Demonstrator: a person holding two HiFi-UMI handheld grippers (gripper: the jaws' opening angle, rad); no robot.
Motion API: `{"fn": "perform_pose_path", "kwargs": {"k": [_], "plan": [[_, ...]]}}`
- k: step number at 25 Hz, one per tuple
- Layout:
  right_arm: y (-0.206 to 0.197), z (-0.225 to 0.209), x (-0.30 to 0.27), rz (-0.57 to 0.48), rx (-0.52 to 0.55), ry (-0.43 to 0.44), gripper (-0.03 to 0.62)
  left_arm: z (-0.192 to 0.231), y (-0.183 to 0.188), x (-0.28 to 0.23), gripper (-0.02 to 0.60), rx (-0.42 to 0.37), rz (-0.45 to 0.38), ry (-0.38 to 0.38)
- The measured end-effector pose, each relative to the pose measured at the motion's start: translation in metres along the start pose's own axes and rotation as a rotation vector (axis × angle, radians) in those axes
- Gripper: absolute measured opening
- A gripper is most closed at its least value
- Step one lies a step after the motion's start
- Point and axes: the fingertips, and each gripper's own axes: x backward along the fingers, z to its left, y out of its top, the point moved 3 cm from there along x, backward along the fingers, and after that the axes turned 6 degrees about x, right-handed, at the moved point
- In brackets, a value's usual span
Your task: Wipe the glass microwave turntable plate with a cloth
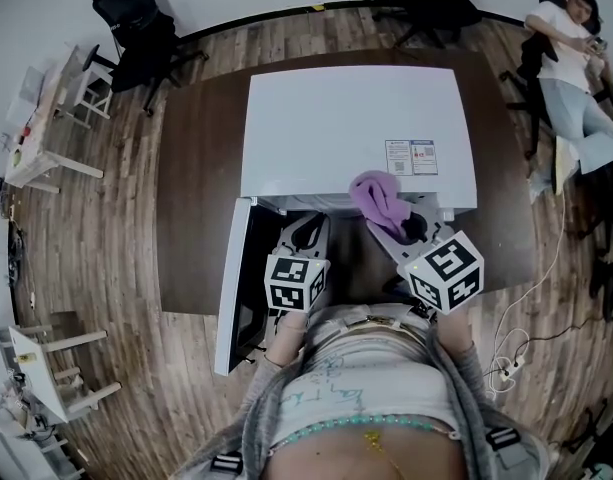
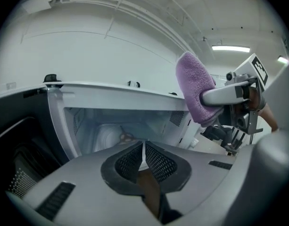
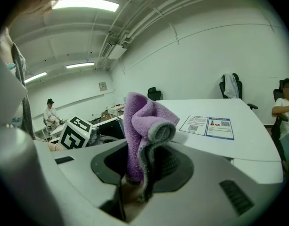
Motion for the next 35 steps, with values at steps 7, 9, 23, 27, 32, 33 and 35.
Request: {"fn": "perform_pose_path", "kwargs": {"k": [7,9,23,27,32,33,35], "plan": [[0.000,-0.003,0.000,0.009,0.000,-0.001,0.121,0.016,-0.020,-0.013,0.014,0.088,0.043,0.013],[0.000,-0.003,-0.001,0.010,-0.001,-0.002,0.121,0.020,-0.026,-0.017,0.017,0.101,0.054,0.014],[-0.005,-0.008,0.001,0.024,-0.028,-0.032,0.121,0.038,-0.065,-0.038,0.104,0.296,0.135,0.003],[-0.008,-0.010,0.002,0.026,-0.040,-0.043,0.121,0.036,-0.068,-0.047,0.143,0.337,0.133,-0.008],[-0.009,-0.010,0.002,0.028,-0.048,-0.052,0.121,0.043,-0.077,-0.056,0.179,0.544,0.108,-0.015],[-0.010,-0.011,0.002,0.029,-0.052,-0.054,0.121,0.045,-0.080,-0.058,0.187,0.593,0.107,-0.016],[-0.011,-0.011,0.002,0.032,-0.057,-0.059,0.121,0.045,-0.086,-0.062,0.190,0.664,0.113,-0.033]]}}
